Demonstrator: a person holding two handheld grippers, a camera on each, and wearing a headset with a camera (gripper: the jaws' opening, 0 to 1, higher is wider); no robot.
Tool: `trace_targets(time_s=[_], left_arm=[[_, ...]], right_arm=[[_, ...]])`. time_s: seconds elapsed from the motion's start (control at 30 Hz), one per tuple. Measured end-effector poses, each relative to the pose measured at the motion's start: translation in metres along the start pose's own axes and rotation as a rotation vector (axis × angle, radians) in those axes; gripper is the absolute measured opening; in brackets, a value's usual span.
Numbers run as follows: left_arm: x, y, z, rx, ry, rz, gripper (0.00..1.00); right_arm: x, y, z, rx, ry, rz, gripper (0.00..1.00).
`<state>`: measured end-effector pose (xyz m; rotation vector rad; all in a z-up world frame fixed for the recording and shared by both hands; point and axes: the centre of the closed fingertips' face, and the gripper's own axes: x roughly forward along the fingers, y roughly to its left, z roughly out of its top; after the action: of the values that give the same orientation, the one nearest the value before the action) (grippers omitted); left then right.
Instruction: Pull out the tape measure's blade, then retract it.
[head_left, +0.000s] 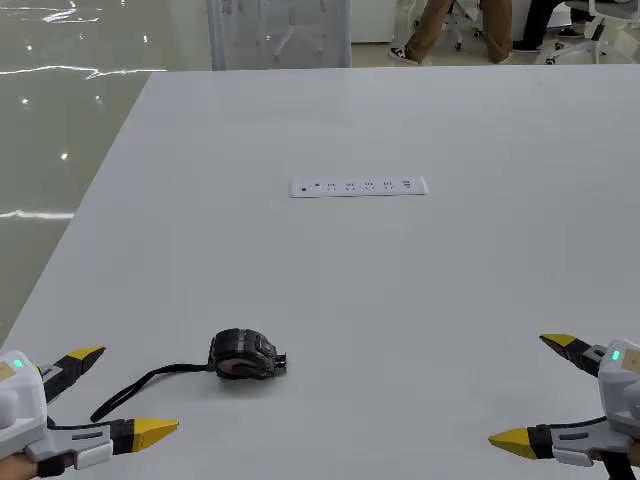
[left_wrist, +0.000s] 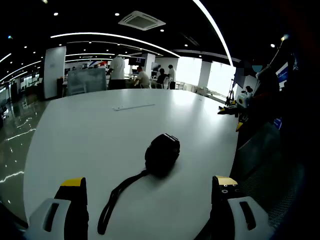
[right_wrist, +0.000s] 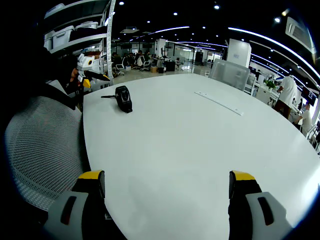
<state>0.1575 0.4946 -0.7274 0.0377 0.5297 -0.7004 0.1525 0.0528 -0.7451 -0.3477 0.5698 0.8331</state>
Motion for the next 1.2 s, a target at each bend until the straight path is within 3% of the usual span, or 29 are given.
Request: trace_targets(time_s=[0.23,0.43,0.67,0.93,1.2], left_arm=[[0.0,0.007,-0.006,-0.024,0.034,0.023,1.0],[-0.001,0.006,0.0,-0.01,0.004,0.013,1.0],[-0.003,0.007,-0.005,-0.04,0.018,0.02,1.0],[-0.004,0.01,-0.009,-0.024,0.045,0.029,1.0],[-0.004,0.008,-0.006,0.002,0.033,0.027,1.0]], right_arm=[[-0.004,-0.001,-0.006,0.003,0.012,-0.01,1.0],[-0.006,-0.003,-0.007,0.009,0.014,-0.018,1.0],[-0.009,-0.006,-0.01,0.016,0.017,-0.022,1.0],[-0.009,-0.007,-0.007,0.015,0.003,-0.016,1.0],[-0.01,-0.009,-0.01,-0.01,0.025,-0.02,1.0]])
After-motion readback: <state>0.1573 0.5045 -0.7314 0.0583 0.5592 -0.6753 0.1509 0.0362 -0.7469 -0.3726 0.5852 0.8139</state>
